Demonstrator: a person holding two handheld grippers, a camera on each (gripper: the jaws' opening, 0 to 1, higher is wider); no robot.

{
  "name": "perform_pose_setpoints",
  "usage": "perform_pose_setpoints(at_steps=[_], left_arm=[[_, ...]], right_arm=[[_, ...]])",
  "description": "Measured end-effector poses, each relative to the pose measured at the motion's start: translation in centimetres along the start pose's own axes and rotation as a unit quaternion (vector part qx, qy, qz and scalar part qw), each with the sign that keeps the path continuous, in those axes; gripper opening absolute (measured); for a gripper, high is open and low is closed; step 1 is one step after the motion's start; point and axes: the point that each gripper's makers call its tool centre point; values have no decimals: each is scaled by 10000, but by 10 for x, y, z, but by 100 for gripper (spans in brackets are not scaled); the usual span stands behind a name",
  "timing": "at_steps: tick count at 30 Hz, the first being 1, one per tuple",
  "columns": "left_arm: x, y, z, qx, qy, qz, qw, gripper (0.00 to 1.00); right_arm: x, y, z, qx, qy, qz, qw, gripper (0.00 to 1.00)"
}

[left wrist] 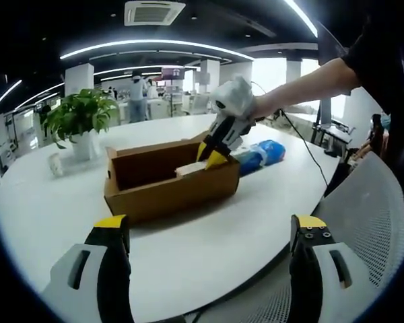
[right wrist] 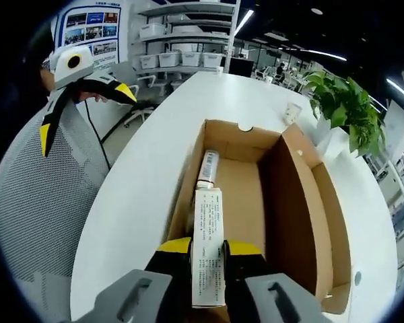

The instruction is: Operate the shoe box by opening the lid, removing the specified soft item, and placing it in the target area until the item is outside and the box remains undamaged.

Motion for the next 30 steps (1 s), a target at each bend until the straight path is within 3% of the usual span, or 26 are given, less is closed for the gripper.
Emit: perform_pose_setpoints(at_steps=[12,30], left_arm=[[1,-2,0,-29,-30,3,10000,99],[0,-2,1,-55,-43,24,10000,99]], right_arm=[[16,-6,23,-145,-187,-124,9996,13],[40,-12,53,-262,-264,32,9993,12]])
Point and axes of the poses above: the point that each gripper's makers call its tool centre point, and the gripper's own axes: z roughly backward along the fingers, y roughly to its left, x roughly out of its top, and after that the axes turned 4 degrees about z, right-handed
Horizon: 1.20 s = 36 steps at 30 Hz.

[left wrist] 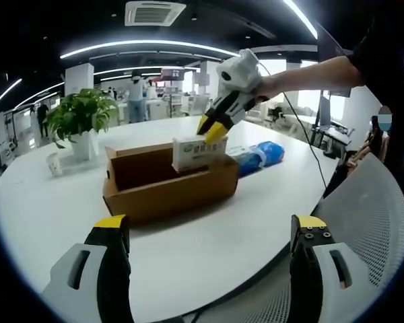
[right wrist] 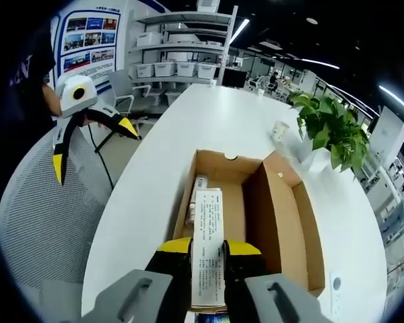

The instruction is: Operate the shoe box by opening the lid, removing the specified soft item, and placing it in the target area until the item is outside and the box remains undamaged.

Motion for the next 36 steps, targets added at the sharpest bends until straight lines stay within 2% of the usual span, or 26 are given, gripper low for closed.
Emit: perform_pose_setpoints(at_steps=[17,36], left_arm=[[-1,-1,-1,-19,16,-15,10000,99],[-2,0,0,-2,35,-12,10000,99]], right_arm=[[12,-7,36,-87,-90,181,9998,12],[-1,-19,71,-296,-60,207,9993,12]])
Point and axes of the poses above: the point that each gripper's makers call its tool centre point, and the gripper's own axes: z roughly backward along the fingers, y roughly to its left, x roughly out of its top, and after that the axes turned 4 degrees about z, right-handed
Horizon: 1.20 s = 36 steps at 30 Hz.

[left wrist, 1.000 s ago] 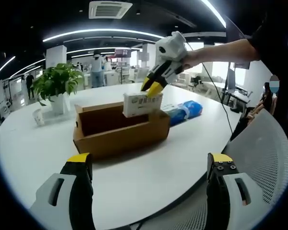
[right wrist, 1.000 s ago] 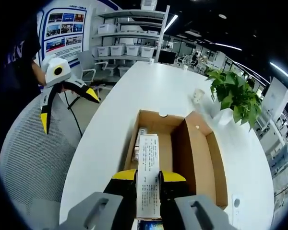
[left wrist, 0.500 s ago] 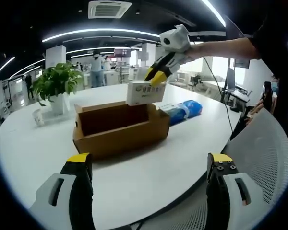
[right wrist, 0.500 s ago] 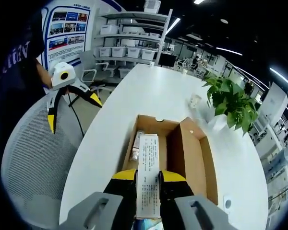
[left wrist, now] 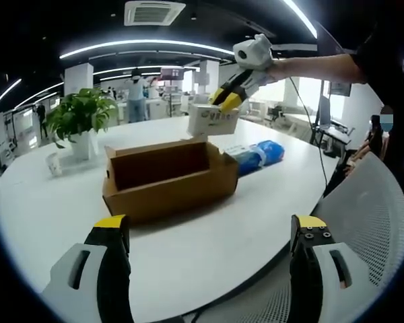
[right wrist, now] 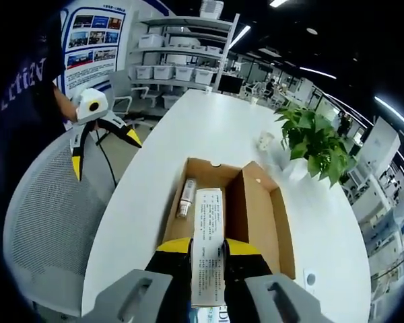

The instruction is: Operate the shoe box by opening the lid, removing the specified soft item, and placing it in the target area until the item is outside and the box remains undamaged.

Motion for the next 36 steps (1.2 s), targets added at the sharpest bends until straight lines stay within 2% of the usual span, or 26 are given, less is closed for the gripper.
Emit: perform_pose_setpoints(at_steps=[11,22,36], left_arm=[[-1,-1,0,-30,29,-35,10000,99],[-2,-1,-1,-35,49,-41,10000,99],[-2,-1,-1,-41,64,-47,10000,99]], right_arm=[[-10,-8,20,-122,16,15,9999,12],[-28,-18,39,-254,114,-1,9996,12],[-55,-21,59,-416,331,-99,9985,12]])
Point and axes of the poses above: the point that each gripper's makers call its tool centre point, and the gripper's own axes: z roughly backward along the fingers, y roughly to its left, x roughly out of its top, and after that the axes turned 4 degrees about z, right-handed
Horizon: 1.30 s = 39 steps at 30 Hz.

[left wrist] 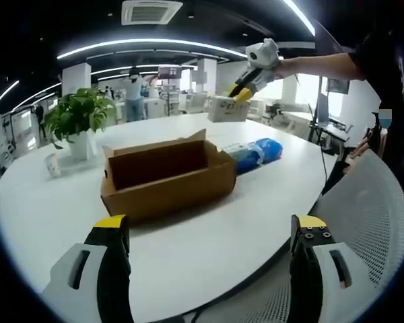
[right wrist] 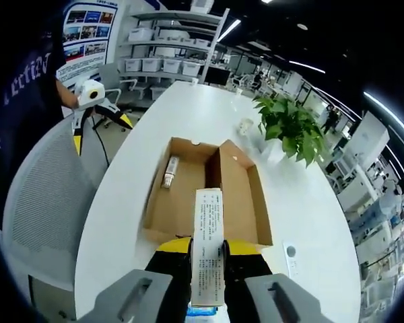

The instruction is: Operate the shoe box by opening the lid, removing the specified soft item, and placing it in the target area until the item is outside and the box remains undamaged.

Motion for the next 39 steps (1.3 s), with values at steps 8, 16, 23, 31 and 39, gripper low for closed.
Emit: perform_pose_setpoints(at_steps=[8,16,23,31,39], left_arm=[[0,-1,-1,-20,28,-19,10000,99],[-2,-1,-2,-18,82,-28,10000,99],[-3,-1,-2,0,142,-29,9999,99],[-4,0,-2,14,174,-30,9998,99],[-6,1,-3,51,205,9,9998,99]], right_arm=[[-23,-7,11,-126,145,-11,9998,13],[-44,-14,18,-216,277,19,9994,13],[-64,-18,20,-217,430,16,9988,13],[-84,-28,21,-250,548,15,9982,13],[-110,-35,22,-250,743,-10,9969,13]])
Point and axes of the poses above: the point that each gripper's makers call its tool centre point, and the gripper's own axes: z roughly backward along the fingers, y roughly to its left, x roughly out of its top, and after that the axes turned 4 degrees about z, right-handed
